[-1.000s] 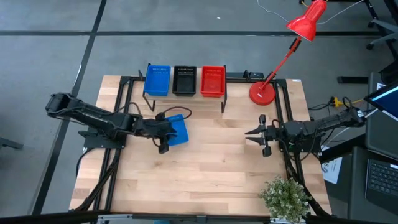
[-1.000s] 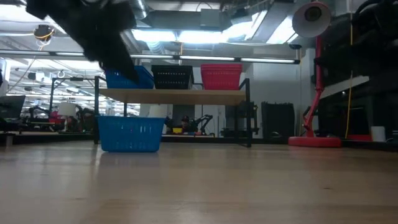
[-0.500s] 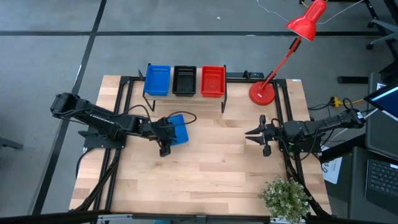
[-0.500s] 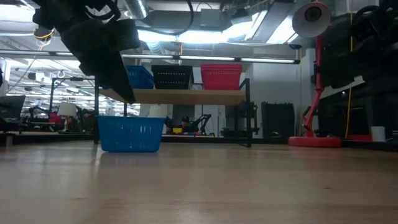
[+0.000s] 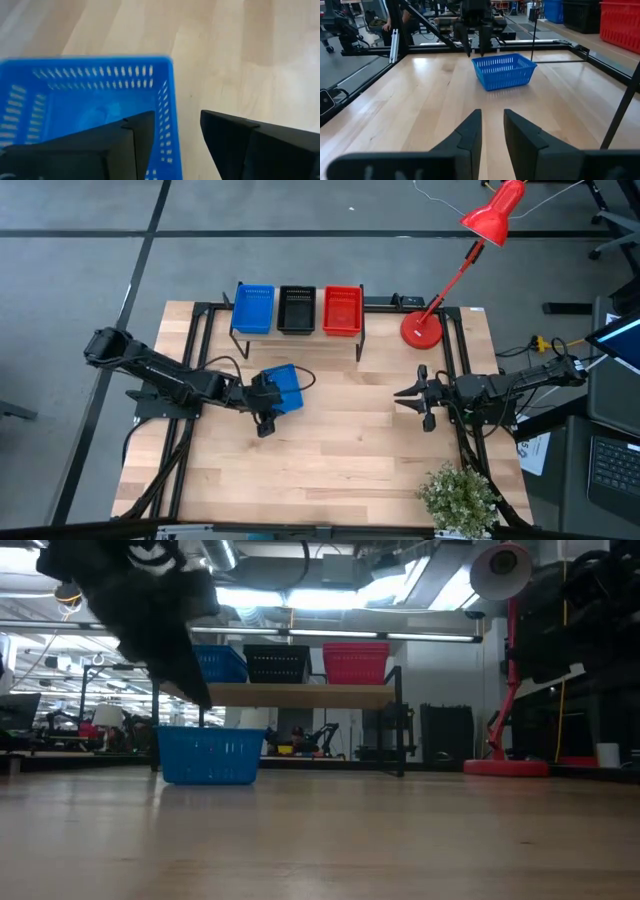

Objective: Stack baskets on shelf by color
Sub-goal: Stack the blue bin on top of the blue bins on the shelf

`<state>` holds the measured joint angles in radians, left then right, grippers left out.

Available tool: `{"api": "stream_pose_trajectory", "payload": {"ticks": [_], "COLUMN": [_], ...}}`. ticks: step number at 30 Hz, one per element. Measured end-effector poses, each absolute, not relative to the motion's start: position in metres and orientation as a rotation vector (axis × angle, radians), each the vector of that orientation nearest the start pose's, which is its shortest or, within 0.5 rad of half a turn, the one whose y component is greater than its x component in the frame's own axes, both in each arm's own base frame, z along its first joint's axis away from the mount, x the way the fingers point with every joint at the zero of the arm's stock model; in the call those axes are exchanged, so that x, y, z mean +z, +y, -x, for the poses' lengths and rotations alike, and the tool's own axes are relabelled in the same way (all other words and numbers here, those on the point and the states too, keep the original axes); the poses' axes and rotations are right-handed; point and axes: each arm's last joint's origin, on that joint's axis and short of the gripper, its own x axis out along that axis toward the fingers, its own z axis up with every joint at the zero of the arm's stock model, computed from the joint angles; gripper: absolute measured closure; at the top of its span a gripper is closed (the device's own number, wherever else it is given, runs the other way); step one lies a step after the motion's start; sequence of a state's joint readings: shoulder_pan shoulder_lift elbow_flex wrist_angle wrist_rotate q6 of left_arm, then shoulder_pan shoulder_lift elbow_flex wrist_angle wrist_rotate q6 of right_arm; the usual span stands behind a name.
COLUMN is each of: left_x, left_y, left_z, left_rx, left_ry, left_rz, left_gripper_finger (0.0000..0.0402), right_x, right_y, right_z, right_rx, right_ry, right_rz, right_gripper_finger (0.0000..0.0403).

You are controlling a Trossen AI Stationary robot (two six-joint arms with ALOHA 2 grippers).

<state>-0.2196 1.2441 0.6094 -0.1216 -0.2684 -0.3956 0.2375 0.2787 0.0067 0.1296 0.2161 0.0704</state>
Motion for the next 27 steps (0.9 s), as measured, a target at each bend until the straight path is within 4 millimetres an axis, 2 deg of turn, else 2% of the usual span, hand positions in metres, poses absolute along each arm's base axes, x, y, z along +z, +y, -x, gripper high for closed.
{"api": "stream_pose_trajectory", "payload": {"ticks": [14,17,20,23,25,27], "left_x": [0.147,0.141,0.136,0.137,0.142,0.158], "left_y": [-0.051,-0.051,-0.052,-0.056,-0.061,-0.069], "left_z": [-0.245,-0.247,-0.247,-0.247,-0.250,-0.252], "left_rx": [0.253,0.286,0.295,0.293,0.281,0.219], "left_ry": [0.877,0.894,0.914,0.900,0.887,0.857], "left_rz": [0.132,0.176,0.197,0.224,0.226,0.247], "left_gripper_finger": [0.0251,0.0255,0.0292,0.0371,0.0390,0.0398], "right_x": [0.154,0.154,0.153,0.151,0.151,0.151], "right_y": [0.021,0.021,0.021,0.020,0.020,0.020], "right_z": [-0.112,-0.112,-0.111,-0.111,-0.111,-0.111], "right_rx": [0.016,0.016,0.015,0.014,0.014,0.013], "right_ry": [0.142,0.145,0.156,0.172,0.178,0.181], "right_rz": [-0.038,-0.037,-0.034,-0.030,-0.029,-0.028], "right_gripper_finger": [0.0322,0.0322,0.0321,0.0321,0.0322,0.0322]}}
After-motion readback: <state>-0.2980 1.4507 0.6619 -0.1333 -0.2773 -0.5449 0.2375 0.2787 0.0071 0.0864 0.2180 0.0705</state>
